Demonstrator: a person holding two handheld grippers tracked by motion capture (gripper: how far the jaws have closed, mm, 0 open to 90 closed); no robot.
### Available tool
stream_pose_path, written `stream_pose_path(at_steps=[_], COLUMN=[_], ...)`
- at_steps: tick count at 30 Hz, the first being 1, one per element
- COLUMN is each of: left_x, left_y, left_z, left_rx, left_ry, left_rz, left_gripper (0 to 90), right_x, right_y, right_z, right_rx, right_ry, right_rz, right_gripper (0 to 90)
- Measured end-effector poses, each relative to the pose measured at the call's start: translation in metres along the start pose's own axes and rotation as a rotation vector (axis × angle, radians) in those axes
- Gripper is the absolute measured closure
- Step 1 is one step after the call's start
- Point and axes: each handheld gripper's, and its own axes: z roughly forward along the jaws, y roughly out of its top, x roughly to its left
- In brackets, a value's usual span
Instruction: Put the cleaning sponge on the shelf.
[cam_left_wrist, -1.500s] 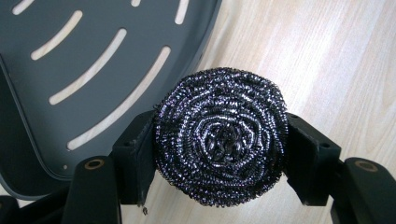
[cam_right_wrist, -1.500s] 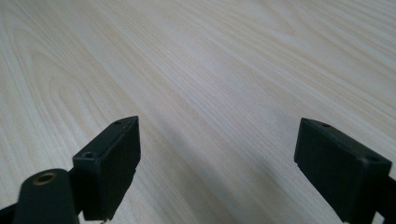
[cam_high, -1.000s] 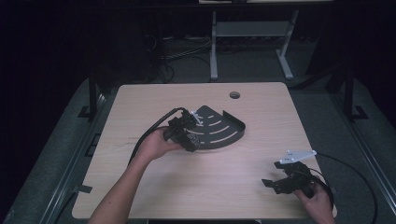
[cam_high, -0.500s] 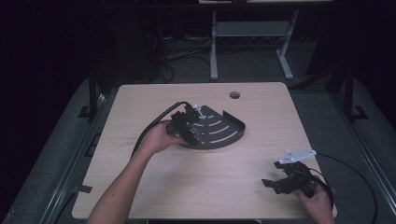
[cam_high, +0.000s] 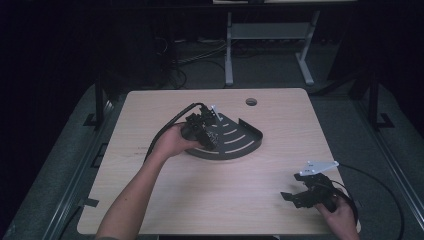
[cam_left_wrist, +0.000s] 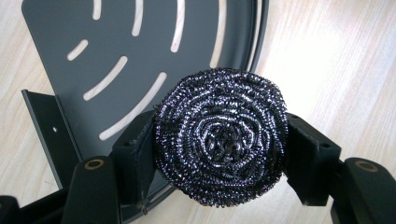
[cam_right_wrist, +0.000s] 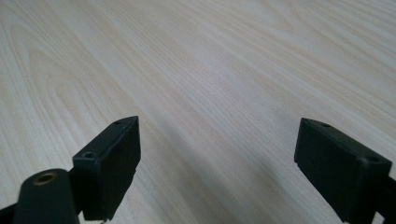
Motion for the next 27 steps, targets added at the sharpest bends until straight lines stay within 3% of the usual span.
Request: stream_pose_path(at_steps=[21,25,27], left_x=[0.017,0.02,0.023], left_y=[0.014,0.015,0.015], left_z=[0.027,0.03,0.033], left_rx=[0.01,0.01,0.005], left_ry=[0.012,0.012,0.016], left_rz=[-0.031,-0.045,-0.073], left_gripper=[33.7,33.7,33.6], right_x=[0.0,0.0,0.0], right_y=[0.0,-0.001,-0.001], right_z=[0.0,0.0,-0.001], right_rx=[0.003,0.004,0.002], right_ry=[0.004,0.007,0.005], right_rz=[0.003,0.004,0.001], right_gripper=[14.2,14.2,14.2])
